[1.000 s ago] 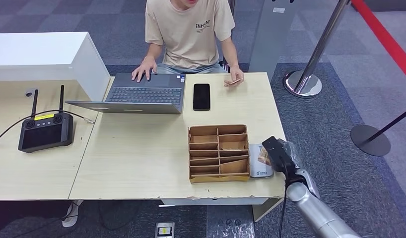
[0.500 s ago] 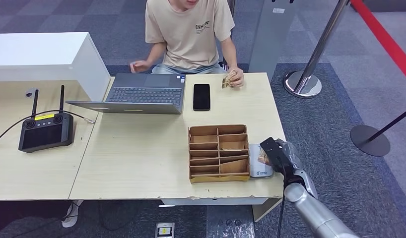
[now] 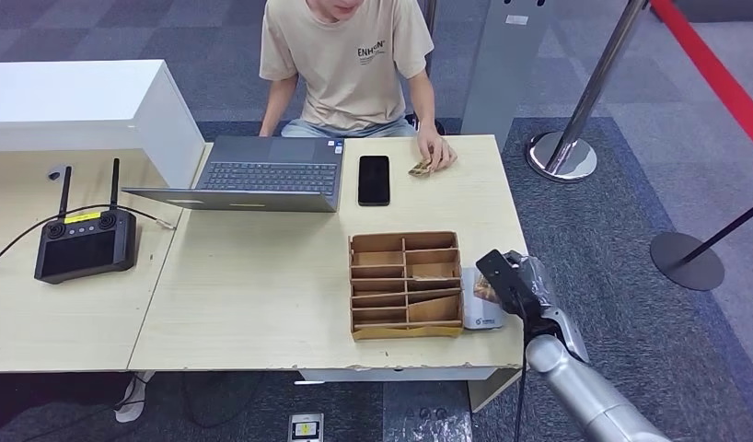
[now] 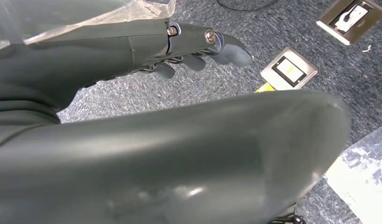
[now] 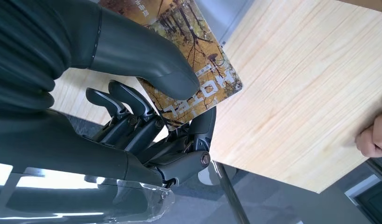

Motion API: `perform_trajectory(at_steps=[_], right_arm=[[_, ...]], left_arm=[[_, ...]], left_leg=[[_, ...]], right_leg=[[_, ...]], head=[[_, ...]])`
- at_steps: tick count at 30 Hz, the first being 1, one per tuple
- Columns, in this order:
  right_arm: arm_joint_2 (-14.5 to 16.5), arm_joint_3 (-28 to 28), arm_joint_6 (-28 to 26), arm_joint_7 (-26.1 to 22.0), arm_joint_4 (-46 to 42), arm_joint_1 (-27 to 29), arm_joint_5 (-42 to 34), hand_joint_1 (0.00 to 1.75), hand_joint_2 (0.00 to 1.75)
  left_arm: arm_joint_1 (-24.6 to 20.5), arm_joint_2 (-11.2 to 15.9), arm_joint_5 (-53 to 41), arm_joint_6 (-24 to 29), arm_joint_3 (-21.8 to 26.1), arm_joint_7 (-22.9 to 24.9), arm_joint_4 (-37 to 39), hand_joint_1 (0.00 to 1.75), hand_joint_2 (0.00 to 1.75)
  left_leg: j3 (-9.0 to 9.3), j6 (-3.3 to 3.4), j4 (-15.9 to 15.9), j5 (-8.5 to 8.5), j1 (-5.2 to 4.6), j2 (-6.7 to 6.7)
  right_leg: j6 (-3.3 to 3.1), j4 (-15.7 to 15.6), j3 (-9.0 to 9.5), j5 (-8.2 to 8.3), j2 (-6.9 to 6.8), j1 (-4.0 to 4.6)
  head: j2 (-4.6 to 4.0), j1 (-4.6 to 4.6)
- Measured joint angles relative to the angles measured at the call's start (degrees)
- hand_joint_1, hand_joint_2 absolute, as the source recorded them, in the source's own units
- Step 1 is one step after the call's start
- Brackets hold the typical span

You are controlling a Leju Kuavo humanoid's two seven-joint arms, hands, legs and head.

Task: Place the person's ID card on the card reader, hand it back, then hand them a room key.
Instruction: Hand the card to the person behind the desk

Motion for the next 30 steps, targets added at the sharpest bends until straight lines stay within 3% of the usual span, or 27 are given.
perform_trajectory(at_steps=[20,30], right_arm=[[-0.93,1.17,0.97,8.03,-14.19,-0.25,9.82,1.75,1.75],[-0.66,2.58,3.58,9.82,-22.65,-5.37,16.09,1.75,1.75]], left_arm=[[0.51,0.72,-1.15,-1.11,0.26,-1.28,0.00,0.00,0.00],[0.57,1.20,-2.43,-1.96,0.26,-1.52,0.00,0.00,0.00]], left_leg=[[-0.11,0.00,-0.01,0.00,0.00,-0.01],[-0.14,-0.01,-0.01,0.01,0.00,0.00]], right_leg=[[0.00,0.01,-0.09,-0.01,0.00,0.00],[0.00,0.03,-0.10,0.00,0.00,0.00]], head=[[0.00,-0.01],[0.00,0.00]])
